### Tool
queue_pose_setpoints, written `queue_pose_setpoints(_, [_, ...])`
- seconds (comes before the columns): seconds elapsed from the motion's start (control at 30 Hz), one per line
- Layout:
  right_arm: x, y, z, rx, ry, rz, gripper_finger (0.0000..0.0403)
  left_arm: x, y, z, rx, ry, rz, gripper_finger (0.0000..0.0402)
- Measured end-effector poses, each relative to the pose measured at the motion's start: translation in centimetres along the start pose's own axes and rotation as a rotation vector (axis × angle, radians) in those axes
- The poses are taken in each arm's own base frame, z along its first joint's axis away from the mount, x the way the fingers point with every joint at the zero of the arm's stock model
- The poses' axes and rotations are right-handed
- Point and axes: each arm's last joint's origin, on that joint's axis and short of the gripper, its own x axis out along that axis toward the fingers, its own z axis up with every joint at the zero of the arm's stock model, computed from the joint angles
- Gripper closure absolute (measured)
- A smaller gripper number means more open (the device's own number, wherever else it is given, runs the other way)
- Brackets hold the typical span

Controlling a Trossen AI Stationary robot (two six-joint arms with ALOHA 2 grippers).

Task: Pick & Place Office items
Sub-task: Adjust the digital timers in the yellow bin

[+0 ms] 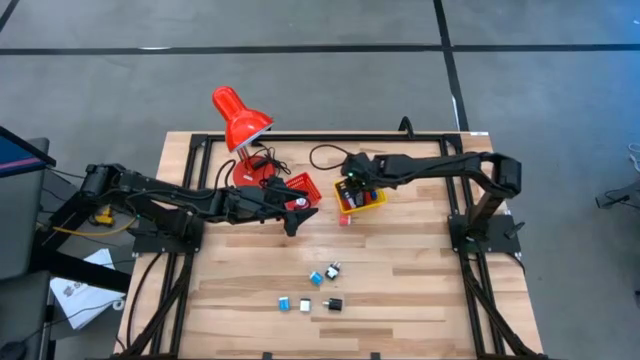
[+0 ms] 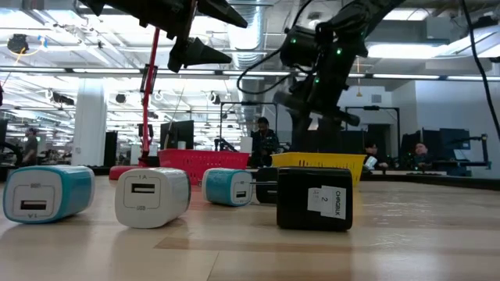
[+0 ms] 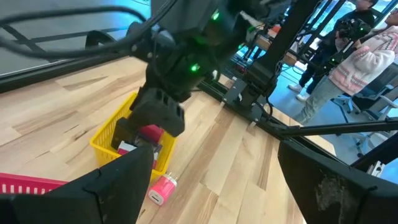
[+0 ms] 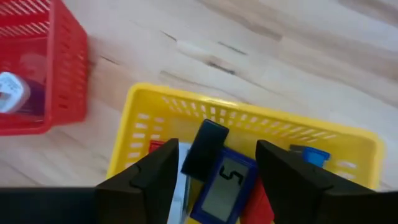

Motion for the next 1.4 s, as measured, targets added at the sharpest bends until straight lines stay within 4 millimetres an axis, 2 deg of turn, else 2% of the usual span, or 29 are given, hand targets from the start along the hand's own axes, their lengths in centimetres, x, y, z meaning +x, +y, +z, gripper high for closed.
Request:
queue_pose_setpoints(0.27, [2.3, 0.8, -0.6, -0.001, 0.021, 0.013, 0.0232, 0.0, 0.0, 0.0, 0.000, 0.000, 0.000, 0.0061])
queue_pose_setpoints(0.57, [2.6, 0.8, -0.6, -0.044, 0.001, -0.015, 0.0347, 0.0, 0.0, 0.0, 0.000, 0.001, 0.000, 0.0061])
queue_pose_setpoints(0.8, [1.9, 1.3, -1.0, -0.063, -0.035, -0.028, 0.0349, 0.0, 0.0, 0.0, 0.000, 0.001, 0.000, 0.0061])
queue_pose_setpoints(0.93, [-0.3, 1.7, -1.5, -0.053, -0.074, -0.034, 0.0341, 0.0, 0.0, 0.0, 0.000, 0.001, 0.001, 0.0061])
queue_pose_setpoints(1.17, [-6.2, 2.0, -1.6, -0.100, -0.233, 0.033, 0.0348, 0.2, 0.4, 0.4, -0.043, -0.016, 0.010, 0.0061])
queue_pose_setpoints(1.4, [-12.5, 4.1, -3.3, -0.298, -0.496, 0.192, 0.0342, 0.3, 0.4, 1.0, -0.072, -0.067, -0.005, 0.0060])
